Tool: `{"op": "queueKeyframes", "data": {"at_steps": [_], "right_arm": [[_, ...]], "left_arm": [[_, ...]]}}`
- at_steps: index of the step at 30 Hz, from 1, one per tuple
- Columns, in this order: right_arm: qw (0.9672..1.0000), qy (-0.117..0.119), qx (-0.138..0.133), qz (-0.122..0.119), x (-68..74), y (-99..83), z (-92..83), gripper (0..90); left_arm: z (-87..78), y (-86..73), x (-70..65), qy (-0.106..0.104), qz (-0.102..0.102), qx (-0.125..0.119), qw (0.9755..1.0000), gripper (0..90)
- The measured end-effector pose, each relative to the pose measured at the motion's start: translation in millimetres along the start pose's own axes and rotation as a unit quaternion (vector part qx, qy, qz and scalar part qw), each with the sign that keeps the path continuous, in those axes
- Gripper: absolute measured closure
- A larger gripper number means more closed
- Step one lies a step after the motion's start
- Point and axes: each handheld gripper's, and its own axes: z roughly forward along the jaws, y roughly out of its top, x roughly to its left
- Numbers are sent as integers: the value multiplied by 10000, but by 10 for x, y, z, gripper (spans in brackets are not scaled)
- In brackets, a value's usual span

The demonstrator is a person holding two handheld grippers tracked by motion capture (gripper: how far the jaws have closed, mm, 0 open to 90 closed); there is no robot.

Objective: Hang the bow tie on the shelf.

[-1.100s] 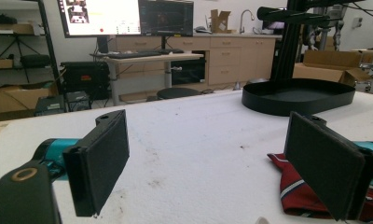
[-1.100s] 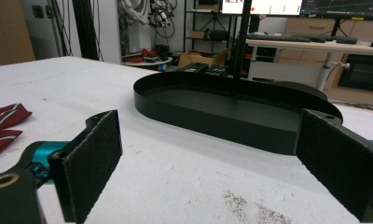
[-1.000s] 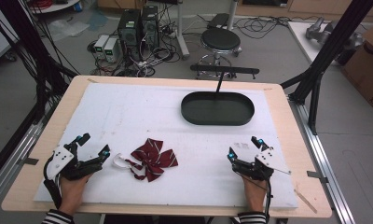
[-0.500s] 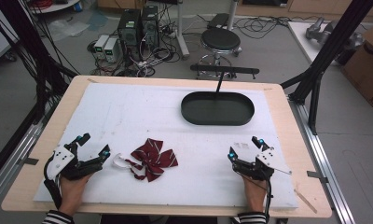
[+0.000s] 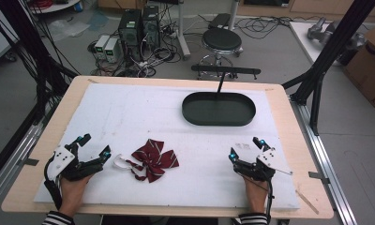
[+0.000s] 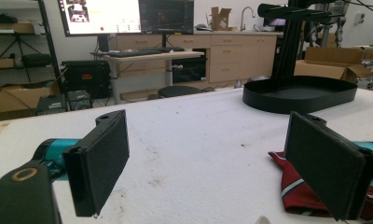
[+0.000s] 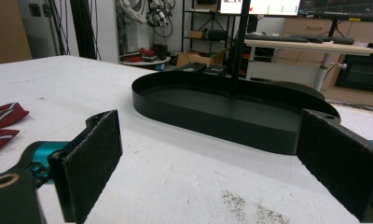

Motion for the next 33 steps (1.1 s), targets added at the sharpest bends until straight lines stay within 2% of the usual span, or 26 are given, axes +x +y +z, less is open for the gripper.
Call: {"op": "queueKeyframes", "data": {"at_steps": [9, 19, 24, 33], "right_arm": [[10000, -56, -5, -17, 9, -2, -5, 67], [9999, -47, -29, -107, 16, -2, -2, 67], [10000, -47, -24, -78, 17, -2, -5, 67], [9999, -59, -37, -99, 21, -3, -7, 67]], "left_arm": [[-8, -2, 9, -6, -43, -26, 10000, 145], [5, 3, 9, 24, -63, 41, 10000, 145], [15, 7, 3, -7, 8, 106, 9999, 145], [25, 11, 10, -30, -18, 161, 9999, 145]]}}
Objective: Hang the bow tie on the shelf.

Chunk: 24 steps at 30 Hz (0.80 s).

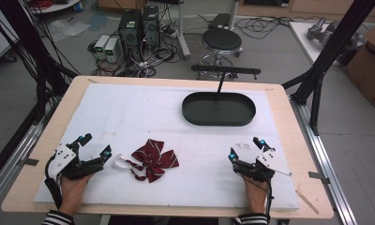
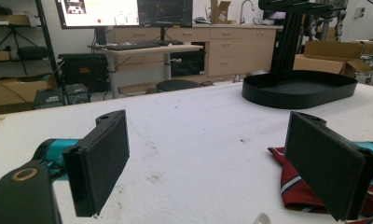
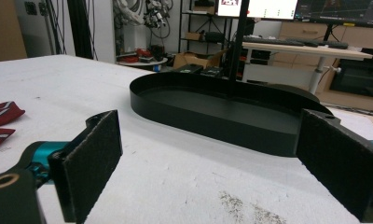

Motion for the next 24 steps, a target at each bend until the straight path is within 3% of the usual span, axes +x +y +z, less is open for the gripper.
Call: {"op": "queueKeyframes", "data": {"at_steps": [15, 24], "right_arm": [[10000, -21, 15, -93, 17, 2, 3, 67], [10000, -12, 19, -29, 9, 2, 2, 67]], "left_arm": [[23, 13, -3, -32, 29, 107, 9999, 143], [6, 204, -67, -206, 421, 341, 9983, 143]]}}
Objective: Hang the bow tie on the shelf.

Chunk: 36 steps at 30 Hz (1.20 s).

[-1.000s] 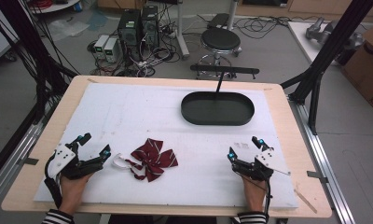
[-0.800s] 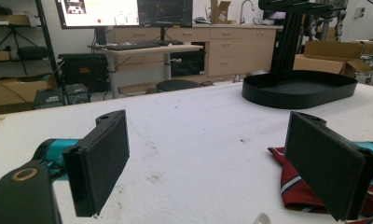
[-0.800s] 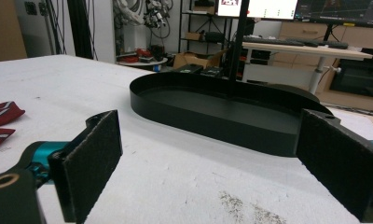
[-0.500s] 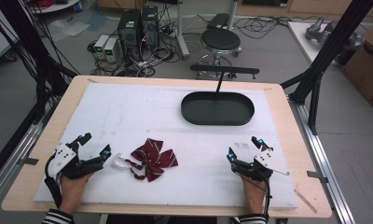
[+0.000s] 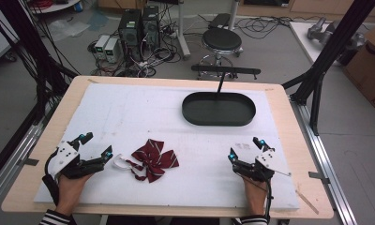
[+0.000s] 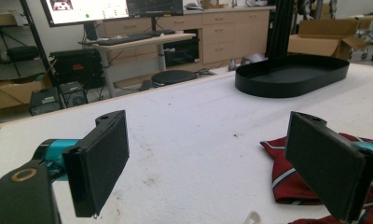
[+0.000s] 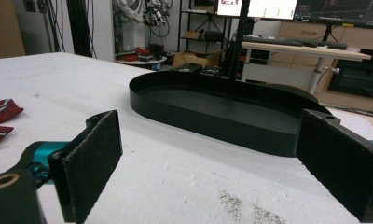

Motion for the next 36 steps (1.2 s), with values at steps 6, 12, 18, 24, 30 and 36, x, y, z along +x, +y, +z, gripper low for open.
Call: {"op": "queueKeyframes", "data": {"at_steps": [6, 12, 18, 24, 30, 36], "right_arm": [[10000, -16, 10, -80, 9, 1, 5, 67], [10000, 3, 77, -57, 9, 6, 17, 67], [9999, 3, 105, -64, 7, 7, 19, 67], [9999, 5, 101, -82, 8, 7, 21, 67], [9999, 14, 100, -66, 9, 8, 20, 67], [9999, 19, 107, -32, 4, 7, 17, 67]], "left_arm": [[-19, 97, 8, -136, 8, 407, 9991, 143], [-10, 205, 31, -251, 119, 1112, 9934, 144], [62, 293, 5, -547, 317, 1822, 9812, 150], [171, 332, 5, -698, 468, 2434, 9663, 152], [289, 368, 0, -911, 589, 2889, 9512, 173], [380, 386, 12, -999, 673, 3320, 9356, 222]]}}
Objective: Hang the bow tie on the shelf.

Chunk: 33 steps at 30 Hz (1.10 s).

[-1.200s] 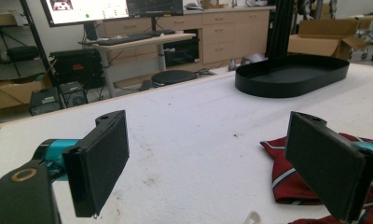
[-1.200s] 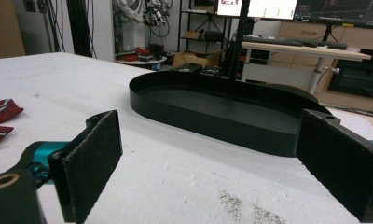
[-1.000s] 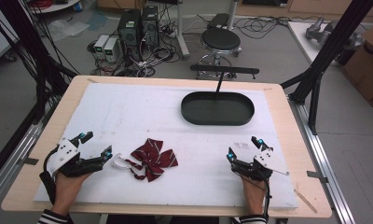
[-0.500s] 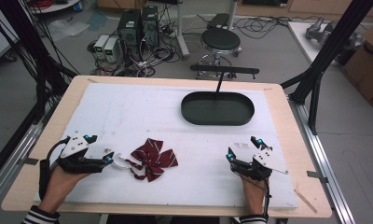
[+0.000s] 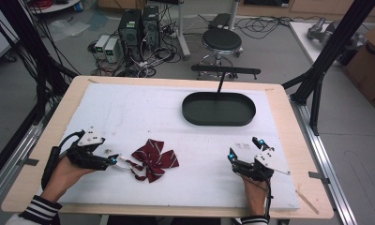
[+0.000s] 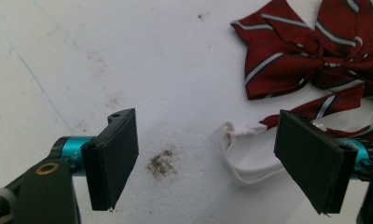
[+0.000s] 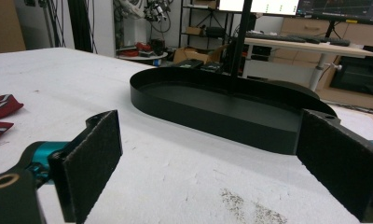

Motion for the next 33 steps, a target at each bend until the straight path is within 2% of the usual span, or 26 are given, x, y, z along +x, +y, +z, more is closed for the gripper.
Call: {"op": "queueKeyframes", "data": {"at_steps": [2, 6, 8, 11, 18, 22, 23, 27, 33], "right_arm": [[10000, -9, -21, -12, -8, 0, 2, 67], [10000, -10, -20, -17, -8, 0, 2, 67], [10000, -7, -24, -5, -8, 0, 1, 67], [10000, -6, -18, 41, -7, -1, -1, 67], [10000, -10, -32, 3, -6, -1, 0, 67], [10000, -6, -38, 6, -9, -2, 0, 67], [10000, -9, -33, 19, -6, -1, -1, 67], [10000, -15, -33, 29, -10, -2, -3, 67], [10000, -13, -34, 33, -9, -2, -3, 67]], "left_arm": [[9, 4, 1, 14, 2, 47, 10000, 225], [82, 23, 30, -92, 30, 316, 9995, 244], [99, 28, 31, -190, 98, 408, 9989, 280], [122, 33, 25, -199, 83, 499, 9985, 309], [174, 55, 26, -233, 163, 805, 9964, 364], [225, 95, 8, -302, 190, 1026, 9941, 412], [235, 100, 0, -295, 153, 1057, 9938, 439], [273, 111, 2, -330, 9, 1239, 9917, 453], [303, 138, -3, -399, -84, 1473, 9882, 529]]}}
